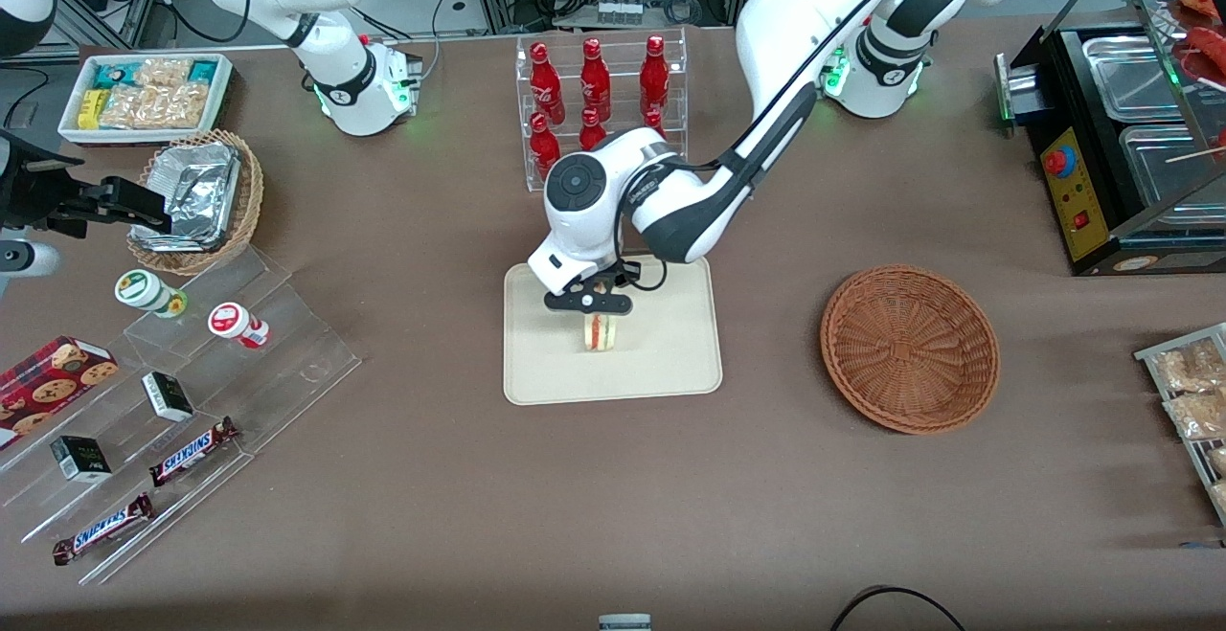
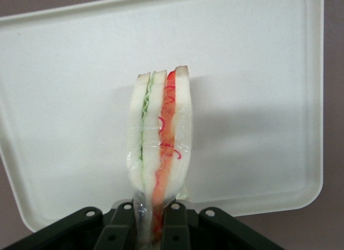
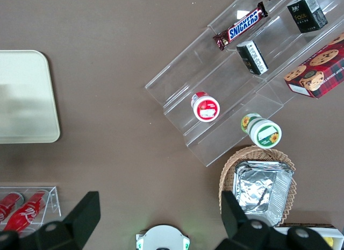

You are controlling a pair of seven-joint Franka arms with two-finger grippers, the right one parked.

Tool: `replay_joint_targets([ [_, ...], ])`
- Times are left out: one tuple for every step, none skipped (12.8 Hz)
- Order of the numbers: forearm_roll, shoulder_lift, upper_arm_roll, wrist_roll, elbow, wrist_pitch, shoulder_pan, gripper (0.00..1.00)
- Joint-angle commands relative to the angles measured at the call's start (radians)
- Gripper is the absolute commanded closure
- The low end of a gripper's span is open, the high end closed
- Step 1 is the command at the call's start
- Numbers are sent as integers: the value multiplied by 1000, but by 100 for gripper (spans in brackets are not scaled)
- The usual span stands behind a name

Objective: Place sandwich from basket to tray
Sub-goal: 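Carry the held sandwich over to the cream tray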

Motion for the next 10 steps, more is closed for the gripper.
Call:
replay_joint_targets([
  [18, 22, 14, -14, 30, -12, -26, 100],
  [18, 30, 14, -15, 30, -10, -26, 100],
  [16, 36, 14, -18, 32, -10, -26, 100],
  [19, 37, 15, -47, 30, -10, -26, 100],
  [21, 40, 15, -58, 30, -12, -23, 100],
  [23, 42, 17, -58, 27, -14, -19, 100],
  [23, 45, 18, -58, 24, -14, -16, 100],
  [21, 48, 38, -58, 26, -14, -17, 100],
  [21, 50, 54, -63, 26, -14, -22, 100],
  [21, 50, 55, -63, 24, -14, -23, 100],
])
